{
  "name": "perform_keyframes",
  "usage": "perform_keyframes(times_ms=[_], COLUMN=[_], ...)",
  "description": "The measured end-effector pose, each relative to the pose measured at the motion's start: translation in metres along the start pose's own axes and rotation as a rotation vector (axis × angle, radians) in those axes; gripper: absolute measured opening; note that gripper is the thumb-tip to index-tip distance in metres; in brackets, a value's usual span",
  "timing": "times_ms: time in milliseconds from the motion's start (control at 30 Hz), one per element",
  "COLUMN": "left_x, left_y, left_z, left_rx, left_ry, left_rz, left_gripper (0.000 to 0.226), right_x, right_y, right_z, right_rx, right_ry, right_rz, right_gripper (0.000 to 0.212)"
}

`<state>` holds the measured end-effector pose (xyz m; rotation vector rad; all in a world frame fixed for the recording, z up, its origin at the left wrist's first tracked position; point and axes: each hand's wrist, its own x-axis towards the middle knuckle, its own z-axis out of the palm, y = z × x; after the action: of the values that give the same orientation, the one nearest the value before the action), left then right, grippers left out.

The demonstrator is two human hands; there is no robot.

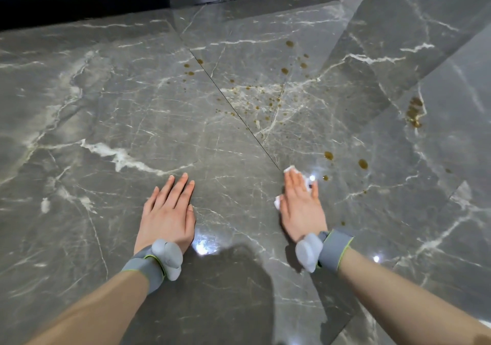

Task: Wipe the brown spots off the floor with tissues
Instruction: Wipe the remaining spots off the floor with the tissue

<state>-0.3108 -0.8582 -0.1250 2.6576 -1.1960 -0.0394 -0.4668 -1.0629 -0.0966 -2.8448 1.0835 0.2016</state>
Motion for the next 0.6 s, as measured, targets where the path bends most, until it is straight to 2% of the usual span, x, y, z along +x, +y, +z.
perform_keyframes(times_ms=[100, 167, 267, 333, 400, 500, 600], left_x=[0.001, 0.001, 0.002, 0.001, 0.001, -0.001, -0.002], left_y=[0.000, 0.000, 0.000, -0.001, 0.000, 0.000, 0.002], left_z=[0.001, 0.002, 0.002, 0.000, 0.000, 0.000, -0.001], left_rx=[0.000, -0.001, -0.015, -0.014, -0.019, -0.016, -0.009], left_ry=[-0.004, -0.007, -0.004, -0.004, 0.001, 0.006, -0.001], left_rz=[-0.002, -0.002, 0.009, 0.005, 0.004, 0.003, 0.008], left_gripper=[0.053, 0.054, 0.054, 0.053, 0.053, 0.053, 0.054], right_x=[-0.030, -0.056, -0.065, -0.062, -0.064, -0.070, -0.058], right_y=[-0.059, -0.085, -0.077, -0.049, -0.011, 0.053, 0.087], right_z=[0.007, 0.015, 0.018, 0.018, 0.017, 0.017, 0.013], right_rx=[-0.050, -0.057, -0.071, -0.067, -0.059, -0.011, 0.079], right_ry=[0.034, -0.004, -0.027, -0.046, -0.040, 0.033, 0.025], right_rz=[-0.293, -0.500, -0.606, -0.523, -0.346, -0.008, 0.387], right_gripper=[0.061, 0.059, 0.055, 0.052, 0.053, 0.061, 0.055])
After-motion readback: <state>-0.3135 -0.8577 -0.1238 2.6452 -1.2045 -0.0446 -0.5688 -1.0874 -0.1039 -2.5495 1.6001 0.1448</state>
